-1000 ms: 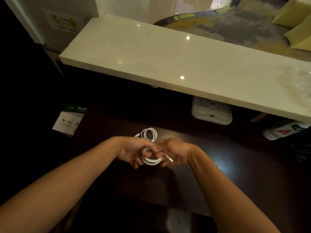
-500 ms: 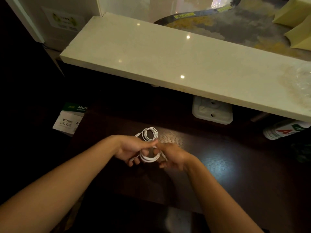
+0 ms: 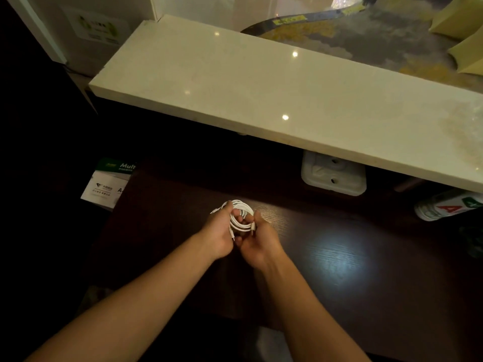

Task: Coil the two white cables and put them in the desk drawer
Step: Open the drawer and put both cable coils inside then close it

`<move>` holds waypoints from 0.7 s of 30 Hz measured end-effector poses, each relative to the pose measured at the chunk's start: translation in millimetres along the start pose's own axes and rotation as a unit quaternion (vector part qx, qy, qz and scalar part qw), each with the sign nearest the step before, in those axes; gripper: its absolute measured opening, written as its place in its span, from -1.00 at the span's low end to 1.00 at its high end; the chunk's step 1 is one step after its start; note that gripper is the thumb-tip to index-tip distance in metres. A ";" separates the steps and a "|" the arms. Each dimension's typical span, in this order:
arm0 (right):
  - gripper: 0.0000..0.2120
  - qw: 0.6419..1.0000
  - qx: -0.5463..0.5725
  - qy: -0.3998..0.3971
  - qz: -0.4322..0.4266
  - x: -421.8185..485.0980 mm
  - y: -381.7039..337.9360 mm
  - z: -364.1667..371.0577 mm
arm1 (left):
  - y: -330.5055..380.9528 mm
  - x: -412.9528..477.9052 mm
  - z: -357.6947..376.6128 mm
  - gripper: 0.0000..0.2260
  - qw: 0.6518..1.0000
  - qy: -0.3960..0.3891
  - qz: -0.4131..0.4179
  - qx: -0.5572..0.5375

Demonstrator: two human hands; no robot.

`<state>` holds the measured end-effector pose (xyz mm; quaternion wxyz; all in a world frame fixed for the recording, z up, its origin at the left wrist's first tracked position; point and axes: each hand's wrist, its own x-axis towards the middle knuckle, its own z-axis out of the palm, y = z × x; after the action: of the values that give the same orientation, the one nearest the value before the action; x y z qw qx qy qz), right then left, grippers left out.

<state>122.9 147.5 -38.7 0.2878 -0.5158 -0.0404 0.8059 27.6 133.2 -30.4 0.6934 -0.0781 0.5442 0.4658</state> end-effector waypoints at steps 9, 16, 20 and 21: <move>-0.78 0.947 -0.312 0.036 -0.073 21.6 -15.2 -1.2 | 26.0 10.2 -20.6 -0.78 0.959 0.044 0.066 0.272; -0.76 0.840 -0.509 0.065 -0.174 52.3 -17.2 -0.3 | 28.9 29.6 -25.0 -0.76 0.894 0.095 0.165 0.405; -0.76 0.776 -0.587 0.091 -0.210 67.6 -16.7 -1.2 | 31.2 38.0 -23.3 -0.76 0.798 0.147 0.227 0.539; -0.77 0.756 -0.610 0.098 -0.214 68.0 -16.4 -0.4 | 30.8 40.4 -23.1 -0.76 0.779 0.156 0.239 0.558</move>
<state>109.6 195.4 -87.8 0.0796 -0.6362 -0.6047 0.4725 -11.7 158.7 -60.7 0.3880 0.3836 0.8106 0.2127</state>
